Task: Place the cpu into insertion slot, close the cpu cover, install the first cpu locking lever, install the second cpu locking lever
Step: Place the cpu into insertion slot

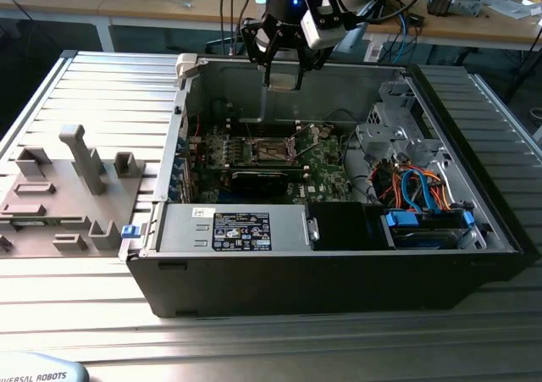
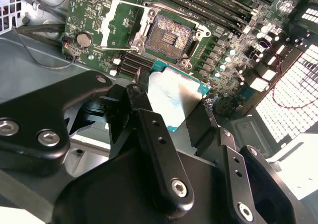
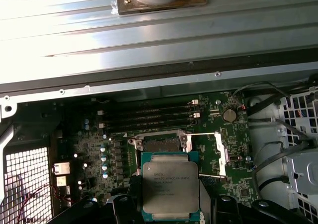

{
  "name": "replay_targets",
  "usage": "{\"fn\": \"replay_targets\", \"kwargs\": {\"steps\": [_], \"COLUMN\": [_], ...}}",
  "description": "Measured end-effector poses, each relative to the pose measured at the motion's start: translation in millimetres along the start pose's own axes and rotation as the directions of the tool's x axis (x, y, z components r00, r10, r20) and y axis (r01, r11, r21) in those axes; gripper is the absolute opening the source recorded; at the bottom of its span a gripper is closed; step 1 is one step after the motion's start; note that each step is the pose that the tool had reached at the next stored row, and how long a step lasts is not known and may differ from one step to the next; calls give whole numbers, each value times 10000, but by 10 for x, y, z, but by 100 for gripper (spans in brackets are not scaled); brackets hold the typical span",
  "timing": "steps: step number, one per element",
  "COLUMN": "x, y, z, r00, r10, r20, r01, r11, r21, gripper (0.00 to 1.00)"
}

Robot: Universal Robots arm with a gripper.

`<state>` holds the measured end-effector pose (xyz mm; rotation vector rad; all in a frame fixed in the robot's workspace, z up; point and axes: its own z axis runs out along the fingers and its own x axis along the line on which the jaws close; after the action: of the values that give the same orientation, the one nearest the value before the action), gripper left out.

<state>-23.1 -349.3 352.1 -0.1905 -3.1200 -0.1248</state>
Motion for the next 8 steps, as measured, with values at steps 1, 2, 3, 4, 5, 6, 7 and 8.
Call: {"fn": "replay_targets", "kwargs": {"steps": [1, 2, 3, 4, 5, 6, 7, 8], "x": [0, 0, 0, 0, 0, 0, 0, 0], "y": [0, 0, 0, 0, 0, 0, 0, 0], "z": [0, 0, 0, 0, 0, 0, 0, 0], "r00": [10000, 10000, 10000, 10000, 10000, 10000, 10000, 10000], "r10": [8, 12, 16, 22, 29, 32, 36, 44], "r20": [1, 1, 1, 2, 2, 3, 3, 3], "r01": [-8, -12, -16, -22, -29, -32, -36, -44], "r11": [10000, 10000, 10000, 10000, 10000, 10000, 10000, 10000], "r21": [1, 0, 0, 0, 0, 0, 0, 0], "gripper": [54, 54, 54, 54, 54, 54, 54, 54]}}
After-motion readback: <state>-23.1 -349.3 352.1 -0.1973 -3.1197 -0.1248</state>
